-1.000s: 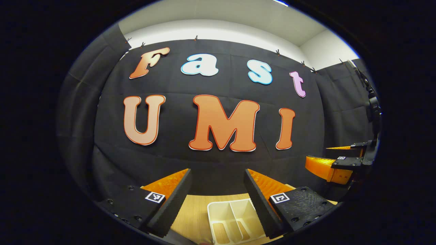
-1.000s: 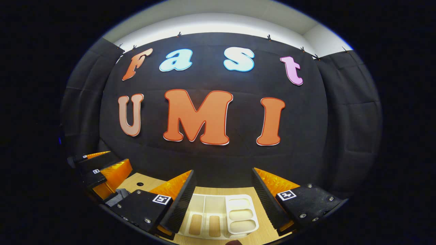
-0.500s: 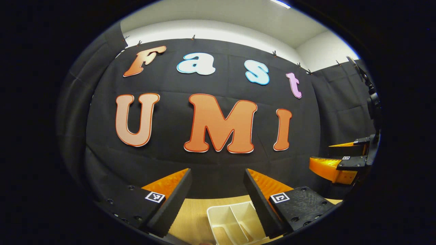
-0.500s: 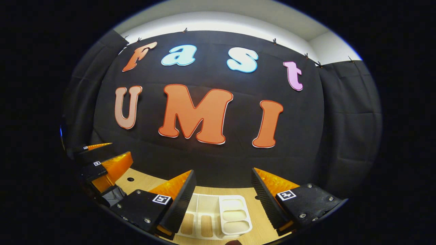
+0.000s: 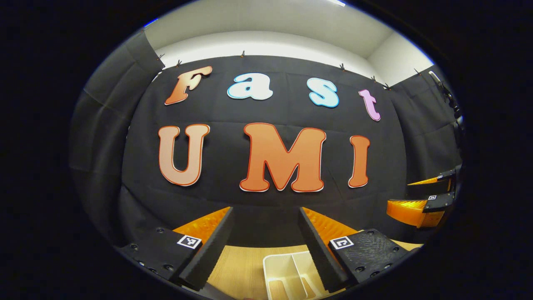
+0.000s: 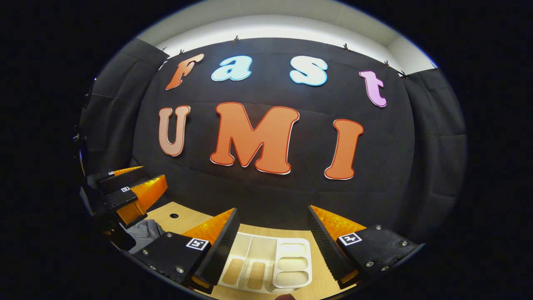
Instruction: Open the schoolbag, grab two books from the bookshelf and put them into the schoolbag.
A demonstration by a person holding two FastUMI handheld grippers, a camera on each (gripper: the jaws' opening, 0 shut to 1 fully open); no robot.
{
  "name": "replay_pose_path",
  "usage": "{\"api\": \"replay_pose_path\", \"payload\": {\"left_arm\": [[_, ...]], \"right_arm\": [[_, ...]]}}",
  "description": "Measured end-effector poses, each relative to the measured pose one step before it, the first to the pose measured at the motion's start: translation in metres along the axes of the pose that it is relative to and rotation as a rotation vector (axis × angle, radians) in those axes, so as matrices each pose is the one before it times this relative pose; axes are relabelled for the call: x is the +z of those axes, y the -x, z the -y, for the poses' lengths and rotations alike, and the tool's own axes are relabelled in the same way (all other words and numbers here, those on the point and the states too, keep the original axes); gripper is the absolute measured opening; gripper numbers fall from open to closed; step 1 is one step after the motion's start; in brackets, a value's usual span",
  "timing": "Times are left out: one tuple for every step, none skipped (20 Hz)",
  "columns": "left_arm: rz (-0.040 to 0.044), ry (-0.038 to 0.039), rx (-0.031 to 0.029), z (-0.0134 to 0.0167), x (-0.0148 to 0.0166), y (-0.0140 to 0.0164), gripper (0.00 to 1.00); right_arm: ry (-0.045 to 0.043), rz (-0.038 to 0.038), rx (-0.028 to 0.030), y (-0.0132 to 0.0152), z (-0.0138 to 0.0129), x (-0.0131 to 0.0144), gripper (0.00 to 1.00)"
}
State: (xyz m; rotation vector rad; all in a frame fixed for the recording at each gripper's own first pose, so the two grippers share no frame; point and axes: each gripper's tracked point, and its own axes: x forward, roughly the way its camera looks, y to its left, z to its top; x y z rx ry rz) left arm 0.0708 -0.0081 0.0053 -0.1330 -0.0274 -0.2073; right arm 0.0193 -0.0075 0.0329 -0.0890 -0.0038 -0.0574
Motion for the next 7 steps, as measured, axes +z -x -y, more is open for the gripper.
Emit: {"api": "replay_pose_path", "payload": {"left_arm": [[0.009, -0.00627, 0.00948, 0.00129, 0.00292, 0.00447, 0.96], [0.00368, -0.00931, 0.0086, 0.00339, 0.00094, 0.00385, 0.94], [-0.00384, -0.00767, 0.00431, 0.00204, 0.00141, 0.00267, 0.96], [-0.00439, -0.00711, 0.00158, 0.00424, -0.00193, 0.00149, 0.96], [-0.00419, -0.00439, 0.00008, 0.00335, -0.00119, 0.00101, 0.96], [0.00145, -0.00269, 0.00078, 0.00322, -0.00004, 0.00263, 0.96], [-0.00546, -0.00493, 0.00125, 0.00312, -0.00151, 0.0032, 0.94]], "right_arm": [[0.00011, 0.01006, 0.01671, -0.00113, -0.00083, 0.00095, 0.97], [-0.00058, 0.00641, 0.01216, -0.00008, 0.00012, 0.0006, 0.97], [-0.00228, 0.00703, 0.01406, -0.0004, -0.00028, -0.001, 0.97], [-0.00293, 0.00247, 0.00677, 0.00037, 0.00069, -0.001, 0.97], [-0.00509, -0.00076, 0.0071, 0.00034, 0.00179, -0.00248, 0.97], [-0.00733, 0.00227, 0.00118, 0.00183, 0.00189, -0.00151, 0.97], [-0.00822, -0.00059, 0.00543, -0.00017, 0.00183, -0.00114, 0.97]]}}
